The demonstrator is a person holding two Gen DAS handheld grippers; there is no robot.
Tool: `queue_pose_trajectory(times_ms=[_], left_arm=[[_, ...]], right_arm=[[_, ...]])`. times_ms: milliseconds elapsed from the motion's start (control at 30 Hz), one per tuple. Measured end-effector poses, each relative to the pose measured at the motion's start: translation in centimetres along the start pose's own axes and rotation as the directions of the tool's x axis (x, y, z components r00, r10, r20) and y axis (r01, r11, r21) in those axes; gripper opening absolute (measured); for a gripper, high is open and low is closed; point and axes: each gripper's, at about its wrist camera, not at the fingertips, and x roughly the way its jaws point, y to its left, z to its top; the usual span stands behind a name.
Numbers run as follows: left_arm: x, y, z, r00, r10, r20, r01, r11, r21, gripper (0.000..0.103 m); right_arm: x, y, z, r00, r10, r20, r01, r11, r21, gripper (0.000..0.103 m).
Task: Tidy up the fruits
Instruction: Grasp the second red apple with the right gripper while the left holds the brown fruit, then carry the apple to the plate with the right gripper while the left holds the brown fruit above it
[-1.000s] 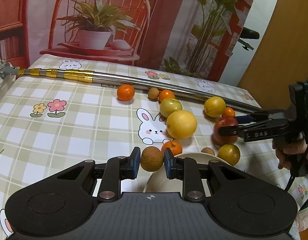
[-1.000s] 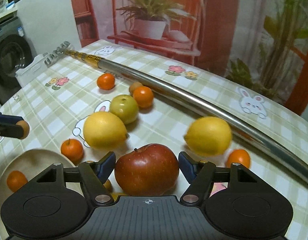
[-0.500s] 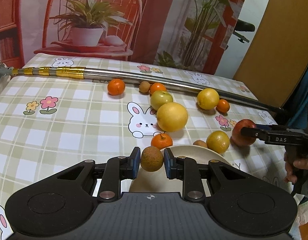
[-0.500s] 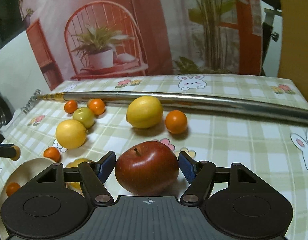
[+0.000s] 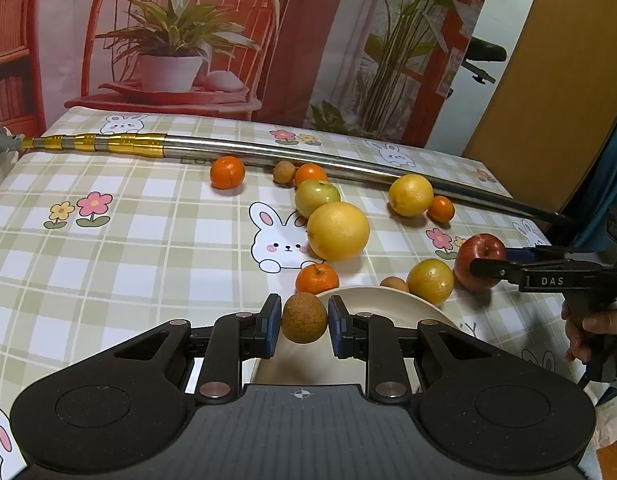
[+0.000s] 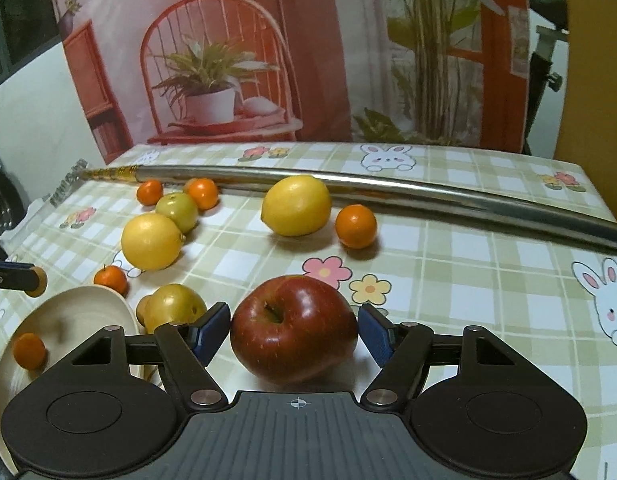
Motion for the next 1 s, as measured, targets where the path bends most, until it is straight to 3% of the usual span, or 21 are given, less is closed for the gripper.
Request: queue_pose_trajectory(times_ms=[700, 1000], left_arm=[[0.1, 0.2, -0.3, 1.000, -0.009, -0.013, 0.009, 1.000, -0.005, 0.027], [0.5, 0.2, -0.8, 0.999, -0.008, -0.040, 0.008, 1.000, 0.011, 0.027]], right_arm=[[1.9, 0.2, 0.9, 1.000, 0.000, -0.011, 0.001, 0.999, 0.046, 0.066], [0.0, -0.5, -0.4, 0.998, 0.006, 0.054, -0.016, 0.982, 0.188, 0.065]])
